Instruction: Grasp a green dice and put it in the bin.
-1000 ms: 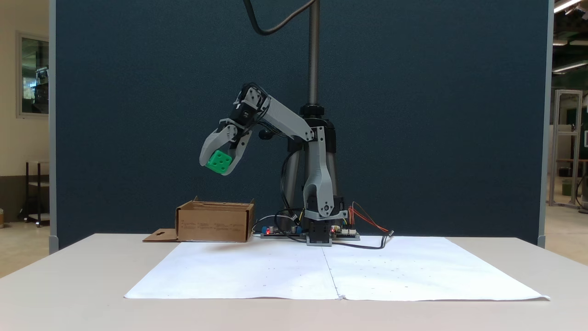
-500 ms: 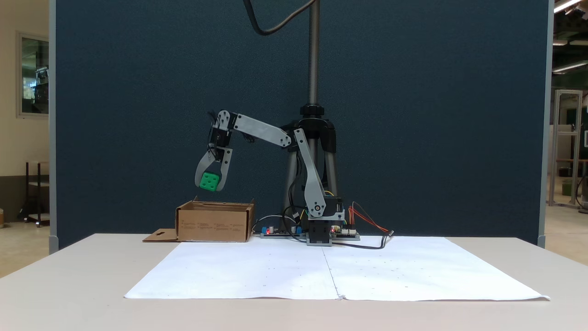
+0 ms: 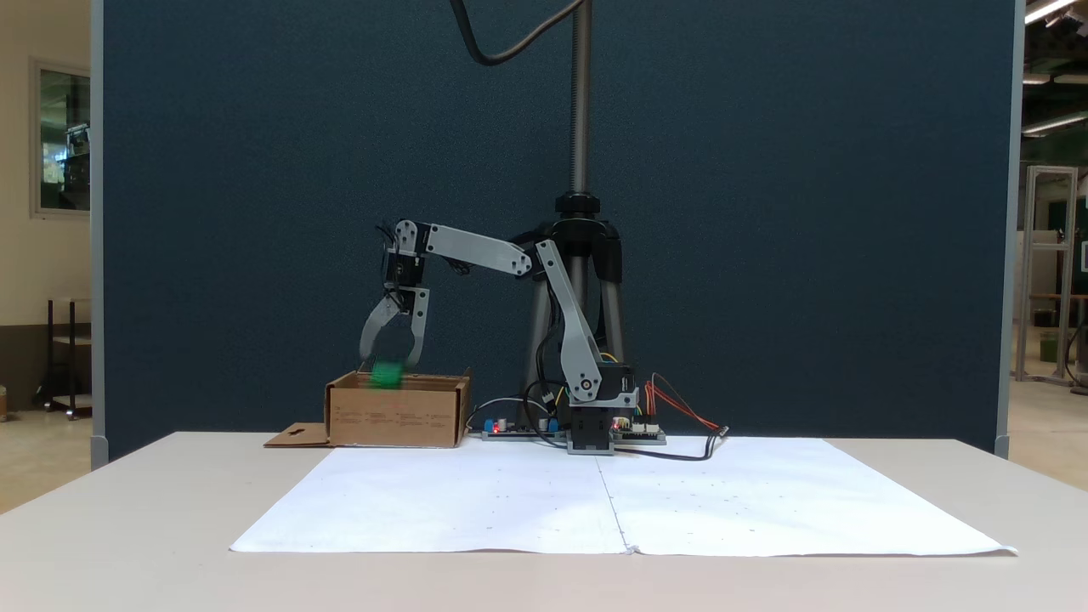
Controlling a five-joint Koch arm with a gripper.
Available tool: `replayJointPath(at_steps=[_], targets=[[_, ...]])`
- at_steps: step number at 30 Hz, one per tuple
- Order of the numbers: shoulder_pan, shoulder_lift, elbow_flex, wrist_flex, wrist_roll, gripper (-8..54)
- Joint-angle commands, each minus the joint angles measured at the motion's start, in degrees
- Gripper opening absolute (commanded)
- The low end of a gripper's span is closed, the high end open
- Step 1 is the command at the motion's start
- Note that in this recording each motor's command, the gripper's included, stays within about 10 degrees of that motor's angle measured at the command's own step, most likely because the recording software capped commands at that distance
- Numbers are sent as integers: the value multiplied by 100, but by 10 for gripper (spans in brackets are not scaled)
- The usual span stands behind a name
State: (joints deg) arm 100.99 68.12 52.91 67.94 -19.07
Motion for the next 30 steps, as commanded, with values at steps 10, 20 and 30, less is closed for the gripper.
replayJointPath(at_steps=[10, 20, 30], targets=[[-598, 580, 70, 272, 536, 435], [-4122, 2013, 70, 308, 2188, 424], [-8104, 2127, 879, -782, 2294, 441]])
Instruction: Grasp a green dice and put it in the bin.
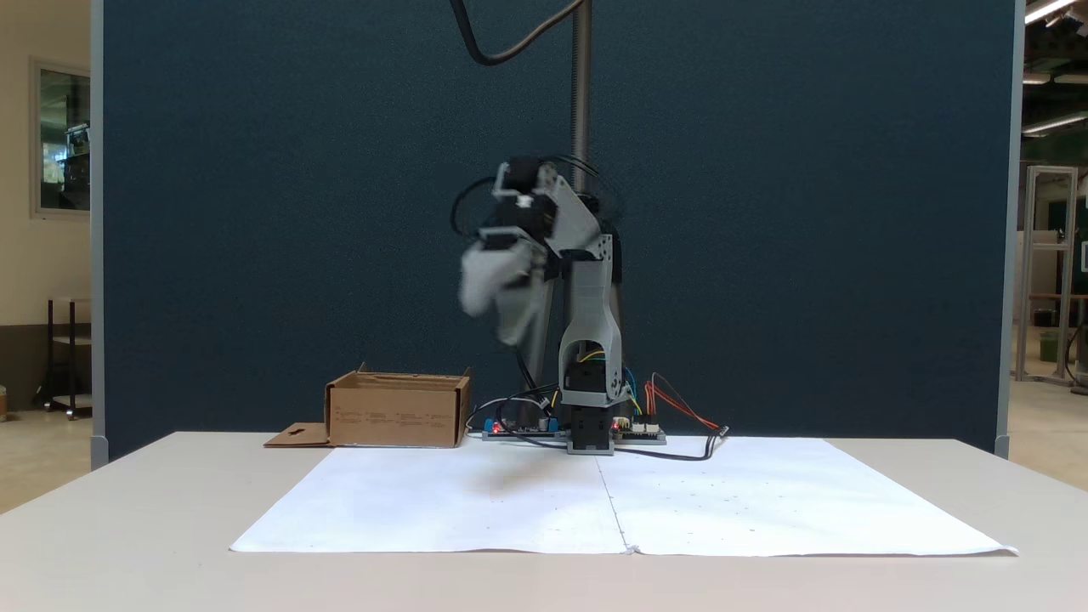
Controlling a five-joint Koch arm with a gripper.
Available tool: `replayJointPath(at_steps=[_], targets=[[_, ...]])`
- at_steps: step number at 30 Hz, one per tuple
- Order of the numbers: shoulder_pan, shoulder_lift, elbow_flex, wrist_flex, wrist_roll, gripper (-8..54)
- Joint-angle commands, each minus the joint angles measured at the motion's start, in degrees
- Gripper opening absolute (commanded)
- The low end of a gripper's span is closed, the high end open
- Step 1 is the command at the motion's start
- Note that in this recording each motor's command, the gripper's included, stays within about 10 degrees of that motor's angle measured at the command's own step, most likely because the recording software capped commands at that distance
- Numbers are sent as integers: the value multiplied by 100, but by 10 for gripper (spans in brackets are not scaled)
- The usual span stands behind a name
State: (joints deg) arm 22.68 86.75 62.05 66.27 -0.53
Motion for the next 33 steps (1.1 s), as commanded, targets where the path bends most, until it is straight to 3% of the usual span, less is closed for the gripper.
replayJointPath(at_steps=[1, 12, 33], targets=[[-519, 264, 97, -965, 439, 441], [-1767, 334, 527, -2918, 431, 440], [-1907, 2654, 3981, -7302, 413, 442]])
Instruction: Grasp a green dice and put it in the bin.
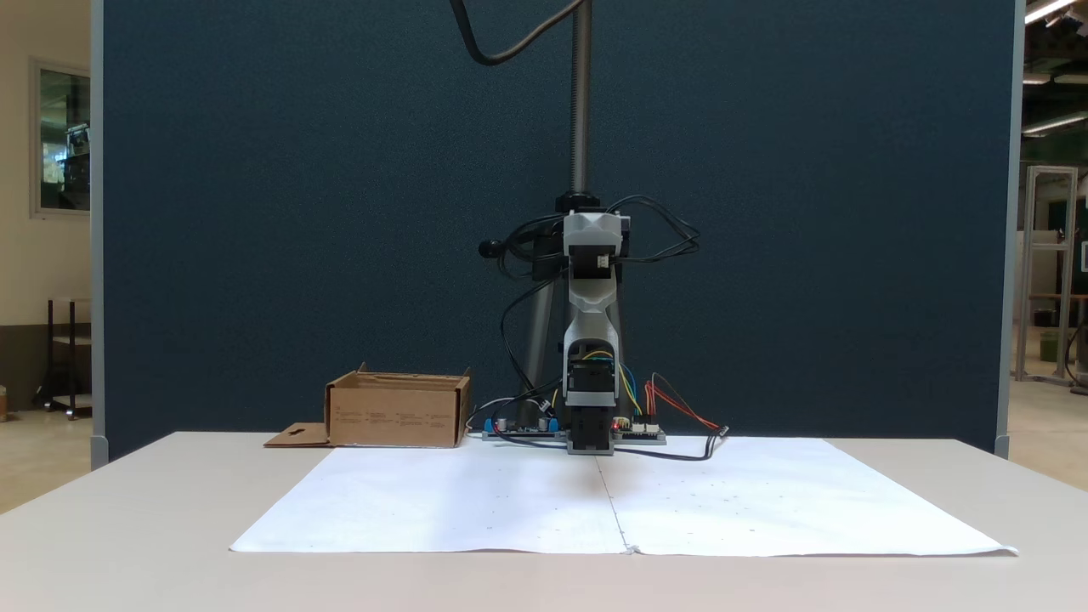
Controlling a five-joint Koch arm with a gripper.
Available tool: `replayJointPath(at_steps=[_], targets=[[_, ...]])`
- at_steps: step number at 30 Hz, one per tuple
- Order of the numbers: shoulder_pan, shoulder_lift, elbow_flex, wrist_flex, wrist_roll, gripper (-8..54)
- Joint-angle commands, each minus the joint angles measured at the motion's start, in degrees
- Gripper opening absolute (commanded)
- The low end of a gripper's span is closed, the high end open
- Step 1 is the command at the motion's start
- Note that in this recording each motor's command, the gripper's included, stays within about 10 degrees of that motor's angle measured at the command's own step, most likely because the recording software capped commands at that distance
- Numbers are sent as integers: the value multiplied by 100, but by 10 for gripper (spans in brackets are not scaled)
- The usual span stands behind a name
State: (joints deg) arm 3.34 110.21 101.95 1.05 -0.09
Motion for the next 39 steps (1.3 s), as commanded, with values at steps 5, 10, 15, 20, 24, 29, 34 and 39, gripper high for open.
replayJointPath(at_steps=[5, 10, 15, 20, 24, 29, 34, 39], targets=[[-70, 615, 896, -1668, 299, 442], [-176, 923, 1608, -2477, 281, 439], [-185, 1354, 2452, -3329, 255, 437], [-185, 1942, 3340, -4190, 255, 436], [-176, 2312, 4008, -4885, 255, 432], [-176, 2514, 4825, -5825, 255, 432], [-158, 2566, 5423, -6651, 141, 432], [-158, 2575, 6064, -7513, 18, 432]])
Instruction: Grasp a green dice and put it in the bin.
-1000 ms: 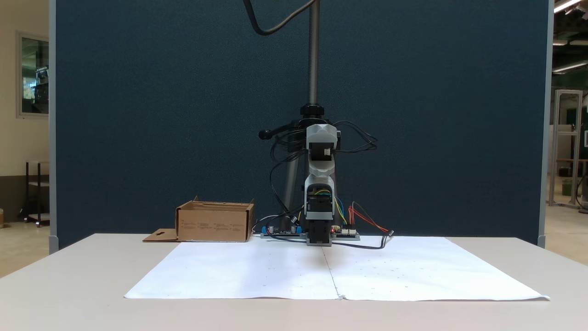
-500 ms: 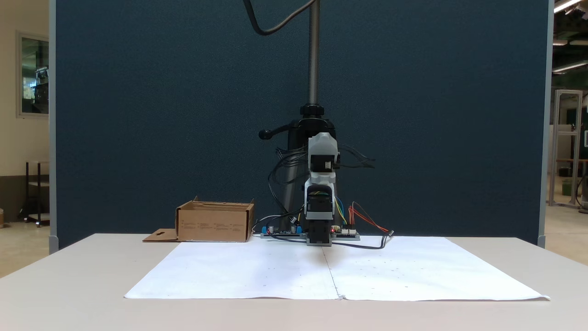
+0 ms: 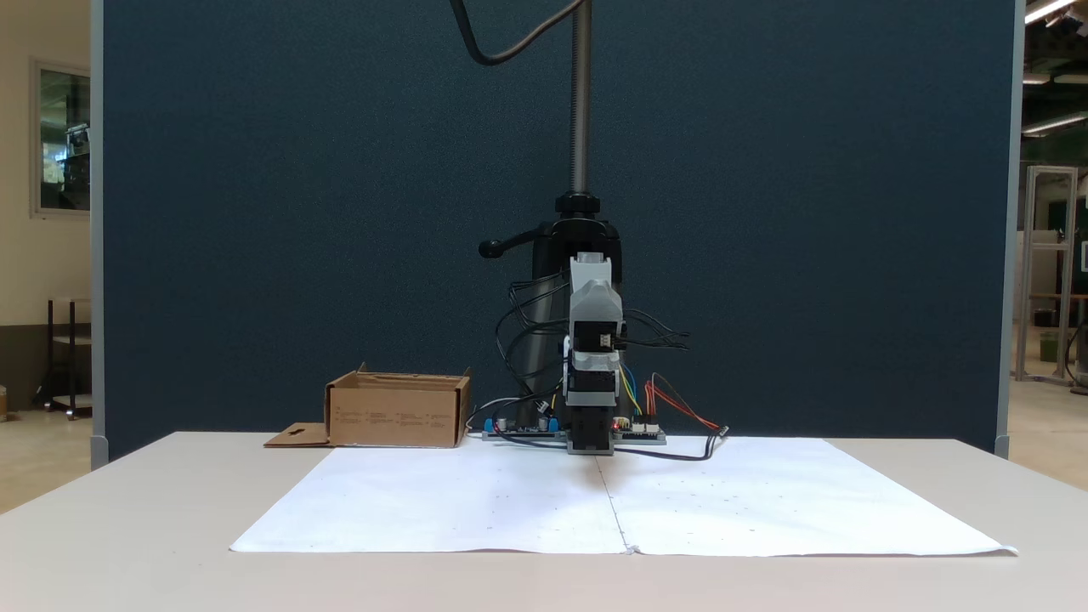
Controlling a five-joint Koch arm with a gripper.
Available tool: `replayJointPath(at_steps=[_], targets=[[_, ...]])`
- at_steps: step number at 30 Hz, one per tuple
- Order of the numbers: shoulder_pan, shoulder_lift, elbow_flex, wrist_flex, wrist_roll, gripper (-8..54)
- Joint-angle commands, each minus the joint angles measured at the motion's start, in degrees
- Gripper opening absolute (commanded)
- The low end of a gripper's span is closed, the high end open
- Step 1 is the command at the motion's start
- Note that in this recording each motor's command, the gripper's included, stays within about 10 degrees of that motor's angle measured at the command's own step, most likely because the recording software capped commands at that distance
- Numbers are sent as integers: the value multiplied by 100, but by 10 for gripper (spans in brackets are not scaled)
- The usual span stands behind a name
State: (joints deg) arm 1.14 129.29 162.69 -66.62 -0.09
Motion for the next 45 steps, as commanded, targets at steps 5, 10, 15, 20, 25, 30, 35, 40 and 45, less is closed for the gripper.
replayJointPath(at_steps=[5, 10, 15, 20, 25, 30, 35, 40, 45], targets=[[62, 677, 712, -1659, -18, 432], [53, 686, 1397, -2494, -79, 434], [62, 677, 1670, -3312, -114, 442], [62, 677, 1670, -3568, -158, 451], [70, 668, 1670, -3542, -167, 454], [88, 650, 1670, -3524, -149, 450], [44, 642, 1670, -3524, -158, 451], [44, 642, 1670, -3516, -158, 452], [44, 642, 1670, -3516, -158, 452]])
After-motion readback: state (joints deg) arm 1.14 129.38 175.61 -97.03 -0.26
